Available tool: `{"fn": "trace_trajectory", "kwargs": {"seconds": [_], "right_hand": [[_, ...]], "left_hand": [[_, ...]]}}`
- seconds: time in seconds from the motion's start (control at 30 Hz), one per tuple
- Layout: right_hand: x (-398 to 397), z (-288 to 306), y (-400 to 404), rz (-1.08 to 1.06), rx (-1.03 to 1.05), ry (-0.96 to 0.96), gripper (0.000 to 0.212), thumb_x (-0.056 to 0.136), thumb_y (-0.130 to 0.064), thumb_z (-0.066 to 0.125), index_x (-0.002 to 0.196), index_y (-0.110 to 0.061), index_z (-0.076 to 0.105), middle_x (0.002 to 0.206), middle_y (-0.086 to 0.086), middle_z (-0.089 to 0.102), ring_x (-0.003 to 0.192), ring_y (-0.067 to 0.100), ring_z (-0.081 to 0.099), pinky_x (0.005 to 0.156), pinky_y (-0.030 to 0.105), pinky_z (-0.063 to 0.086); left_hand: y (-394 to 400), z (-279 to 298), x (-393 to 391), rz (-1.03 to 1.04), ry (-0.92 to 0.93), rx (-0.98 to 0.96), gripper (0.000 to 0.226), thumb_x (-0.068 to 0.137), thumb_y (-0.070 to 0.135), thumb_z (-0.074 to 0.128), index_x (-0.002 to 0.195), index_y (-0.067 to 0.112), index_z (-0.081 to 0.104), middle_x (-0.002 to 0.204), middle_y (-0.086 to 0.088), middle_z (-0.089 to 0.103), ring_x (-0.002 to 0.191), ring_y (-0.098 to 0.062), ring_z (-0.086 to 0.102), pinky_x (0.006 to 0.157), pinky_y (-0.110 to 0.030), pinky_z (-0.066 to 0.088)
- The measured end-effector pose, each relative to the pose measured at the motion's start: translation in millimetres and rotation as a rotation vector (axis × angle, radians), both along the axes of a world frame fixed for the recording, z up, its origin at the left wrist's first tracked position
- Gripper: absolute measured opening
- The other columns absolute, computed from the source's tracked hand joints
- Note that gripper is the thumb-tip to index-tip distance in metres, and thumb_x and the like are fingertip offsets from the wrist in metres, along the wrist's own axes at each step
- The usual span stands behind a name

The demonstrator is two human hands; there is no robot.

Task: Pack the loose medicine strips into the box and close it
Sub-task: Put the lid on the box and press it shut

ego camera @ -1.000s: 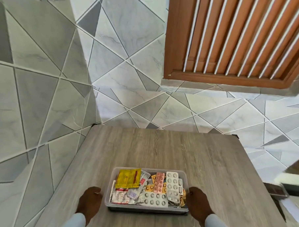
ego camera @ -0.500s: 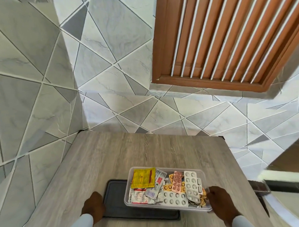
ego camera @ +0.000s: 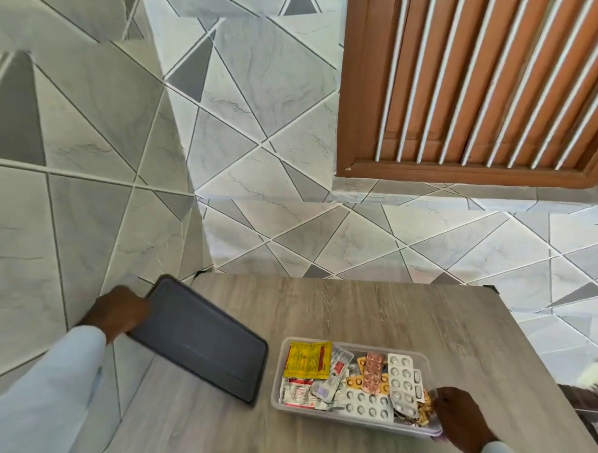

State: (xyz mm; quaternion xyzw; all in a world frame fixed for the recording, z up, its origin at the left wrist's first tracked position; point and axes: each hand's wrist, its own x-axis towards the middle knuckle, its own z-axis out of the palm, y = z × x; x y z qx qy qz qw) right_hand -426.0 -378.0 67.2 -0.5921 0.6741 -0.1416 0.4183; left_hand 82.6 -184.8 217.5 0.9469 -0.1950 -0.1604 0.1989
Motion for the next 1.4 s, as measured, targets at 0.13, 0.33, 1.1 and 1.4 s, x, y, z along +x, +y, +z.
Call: {"fn": "trace_trajectory", "kwargs": {"seconds": [0.13, 0.33, 1.1, 1.4], "right_hand": [[16, -38, -14, 0.139, 0.008, 0.106, 0.024, 0.080, -0.007, 0.057, 0.064, -0.017, 0.071, 0.076, 0.012, 0.071, 0.072, 0.032, 0.069, 0.066, 0.048, 0.060], [44, 1, -1, 0.146, 0.007, 0.154, 0.017, 0.083, -0.018, 0.064, 0.097, -0.011, 0.072, 0.097, 0.016, 0.073, 0.091, 0.032, 0.068, 0.085, 0.039, 0.056], [102, 60, 18, 0.143, 0.156, -0.457, 0.027, 0.098, -0.013, 0.041, 0.102, -0.010, 0.068, 0.098, 0.013, 0.073, 0.089, 0.029, 0.071, 0.081, 0.046, 0.059], [59, 27, 15, 0.103, 0.150, -0.416, 0.027, 0.099, -0.012, 0.041, 0.103, -0.014, 0.068, 0.099, 0.009, 0.072, 0.092, 0.028, 0.069, 0.080, 0.042, 0.057]], "left_hand": [[-12, 35, -23, -0.094, 0.056, -0.087, 0.037, 0.084, 0.039, 0.059, 0.077, 0.003, 0.062, 0.090, -0.022, 0.066, 0.078, -0.033, 0.063, 0.063, -0.029, 0.045], [-33, 57, -109, -0.264, 0.279, -0.313, 0.016, 0.086, 0.018, 0.059, 0.073, 0.009, 0.056, 0.064, -0.013, 0.058, 0.054, -0.022, 0.055, 0.053, -0.027, 0.049], [-37, -80, -193, -0.279, 0.085, -0.282, 0.024, 0.083, 0.038, 0.060, 0.097, 0.019, 0.062, 0.097, -0.008, 0.067, 0.089, -0.025, 0.063, 0.081, -0.041, 0.053], [-6, -126, -183, -0.095, 0.284, -0.277, 0.026, 0.094, 0.014, 0.045, 0.116, 0.010, 0.058, 0.122, -0.013, 0.060, 0.108, -0.030, 0.056, 0.093, -0.039, 0.045]]}}
